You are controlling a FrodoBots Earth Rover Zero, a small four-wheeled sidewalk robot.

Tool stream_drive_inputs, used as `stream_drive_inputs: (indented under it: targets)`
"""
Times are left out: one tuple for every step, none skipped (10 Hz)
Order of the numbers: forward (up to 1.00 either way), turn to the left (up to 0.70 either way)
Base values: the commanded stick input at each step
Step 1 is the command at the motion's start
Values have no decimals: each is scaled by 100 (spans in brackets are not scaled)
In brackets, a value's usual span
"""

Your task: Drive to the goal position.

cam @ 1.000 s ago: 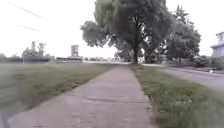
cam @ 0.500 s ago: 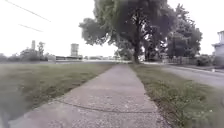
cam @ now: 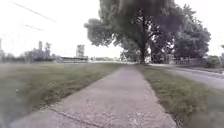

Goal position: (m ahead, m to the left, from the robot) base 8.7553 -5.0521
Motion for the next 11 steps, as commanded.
stream_drive_inputs:
  targets:
    - [70, 0]
    - [70, 0]
    - [70, 0]
    - [70, 0]
    - [70, 0]
    - [70, 0]
    - [70, 0]
    - [70, 0]
    - [70, 0]
    - [70, 0]
    - [70, 0]
